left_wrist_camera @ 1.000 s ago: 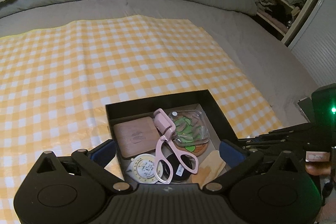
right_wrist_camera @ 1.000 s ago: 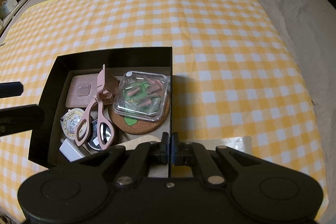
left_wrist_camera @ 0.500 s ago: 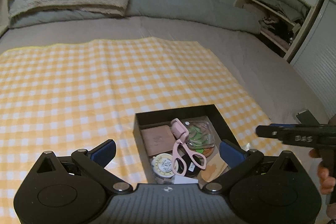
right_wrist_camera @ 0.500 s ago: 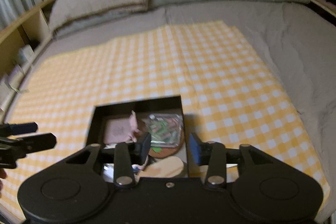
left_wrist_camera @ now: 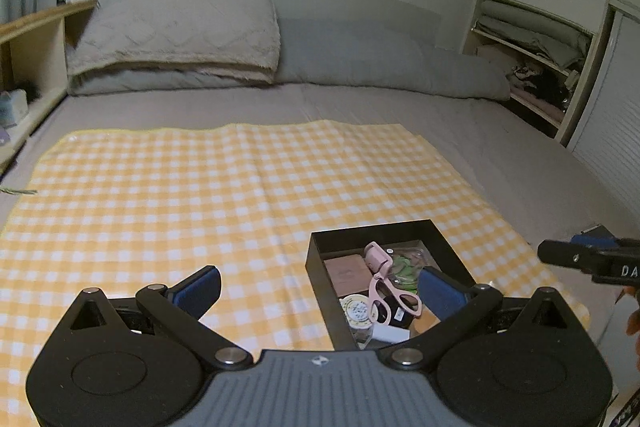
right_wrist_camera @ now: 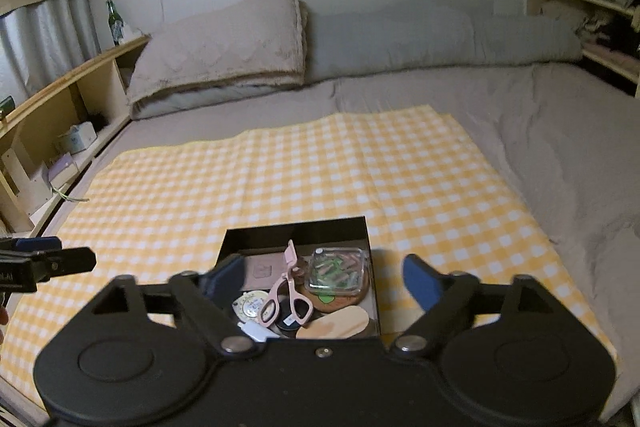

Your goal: Organize rigid objects

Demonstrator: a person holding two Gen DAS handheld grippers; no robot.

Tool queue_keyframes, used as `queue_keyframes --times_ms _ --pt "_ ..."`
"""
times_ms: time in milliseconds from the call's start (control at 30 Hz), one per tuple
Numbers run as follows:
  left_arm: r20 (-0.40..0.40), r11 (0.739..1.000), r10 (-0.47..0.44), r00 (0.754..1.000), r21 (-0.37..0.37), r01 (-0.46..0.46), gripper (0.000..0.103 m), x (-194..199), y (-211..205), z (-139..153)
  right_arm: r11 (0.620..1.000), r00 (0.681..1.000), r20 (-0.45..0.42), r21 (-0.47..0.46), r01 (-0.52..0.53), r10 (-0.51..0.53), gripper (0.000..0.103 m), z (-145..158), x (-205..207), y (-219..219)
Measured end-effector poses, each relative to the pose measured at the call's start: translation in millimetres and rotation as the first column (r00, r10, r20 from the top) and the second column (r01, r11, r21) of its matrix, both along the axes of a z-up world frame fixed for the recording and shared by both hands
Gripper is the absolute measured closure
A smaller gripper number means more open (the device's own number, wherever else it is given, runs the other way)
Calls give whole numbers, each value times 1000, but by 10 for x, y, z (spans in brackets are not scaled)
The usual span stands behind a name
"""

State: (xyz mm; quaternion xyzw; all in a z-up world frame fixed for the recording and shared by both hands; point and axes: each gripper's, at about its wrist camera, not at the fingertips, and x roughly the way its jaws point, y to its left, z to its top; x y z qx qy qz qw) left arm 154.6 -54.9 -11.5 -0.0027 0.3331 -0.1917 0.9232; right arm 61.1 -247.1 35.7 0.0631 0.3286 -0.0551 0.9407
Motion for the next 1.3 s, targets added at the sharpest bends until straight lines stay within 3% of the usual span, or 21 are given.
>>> queue_keyframes --times_ms 167,467,1300 --pt "41 1000 2 999 17 -2 0 -221 26 8 999 999 51 -48 -12 15 4 18 -209 145" --pt "119 997 5 993 74 -14 0 -482 4 22 996 994 105 -89 -14 23 1 -19 -438 313" --pt "142 996 -11 990 89 -2 0 -581 20 53 988 991 113 -146 -50 67 0 -12 -499 437"
